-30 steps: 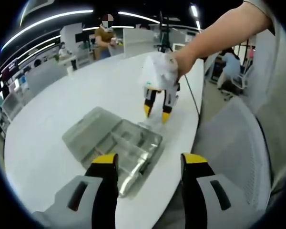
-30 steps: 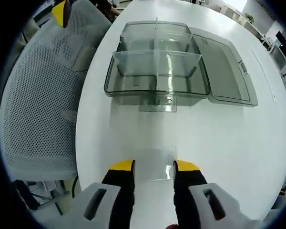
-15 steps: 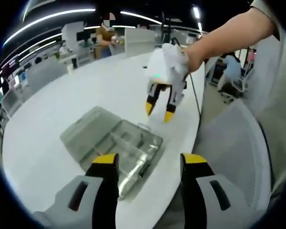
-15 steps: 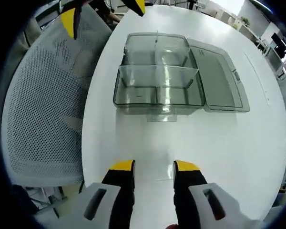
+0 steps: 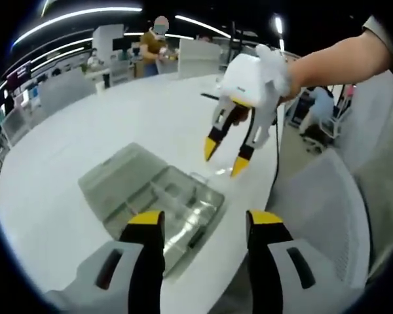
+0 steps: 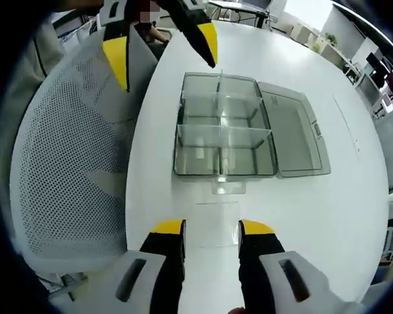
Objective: Insert the divider into the dual guide fixture by aligning both edges with the guide slots and pushing it downward to the bottom, including one-sided entry, uneven engagement, binding, and posture correction.
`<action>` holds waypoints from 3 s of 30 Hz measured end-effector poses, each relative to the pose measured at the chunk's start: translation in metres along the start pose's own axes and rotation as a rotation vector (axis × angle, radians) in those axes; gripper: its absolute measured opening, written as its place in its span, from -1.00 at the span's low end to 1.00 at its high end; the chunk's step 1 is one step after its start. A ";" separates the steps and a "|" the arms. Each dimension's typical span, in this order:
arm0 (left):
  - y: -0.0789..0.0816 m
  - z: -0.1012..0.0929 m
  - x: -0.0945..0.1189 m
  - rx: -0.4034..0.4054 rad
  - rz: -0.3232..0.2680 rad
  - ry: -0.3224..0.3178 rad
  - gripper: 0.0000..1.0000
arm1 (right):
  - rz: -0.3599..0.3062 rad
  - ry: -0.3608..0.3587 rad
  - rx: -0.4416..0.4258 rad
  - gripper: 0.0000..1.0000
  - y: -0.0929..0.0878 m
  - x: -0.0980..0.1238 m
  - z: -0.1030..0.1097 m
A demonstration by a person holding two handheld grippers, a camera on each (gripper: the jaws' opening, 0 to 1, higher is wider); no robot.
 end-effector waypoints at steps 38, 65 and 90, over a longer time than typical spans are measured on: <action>0.010 -0.004 0.010 0.172 -0.073 -0.067 -0.37 | -0.171 -0.154 0.013 -0.47 0.062 0.044 0.029; 0.017 -0.002 0.014 0.419 -0.147 -0.134 -0.69 | -0.283 -0.229 0.041 -0.47 0.085 0.054 0.034; 0.020 0.001 0.007 0.497 -0.123 -0.177 -0.95 | -0.306 -0.269 0.061 -0.47 0.092 0.058 0.031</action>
Point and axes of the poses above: the point that each gripper's makers call its tool centre point, and the gripper's own axes: x roughly backward along the fingers, z roughly to its left, y roughly out of its top, the point moved 6 cm from there along x, roughly backward along the fingers, and after that the axes turned 3 degrees about z, right-handed, at the moved point
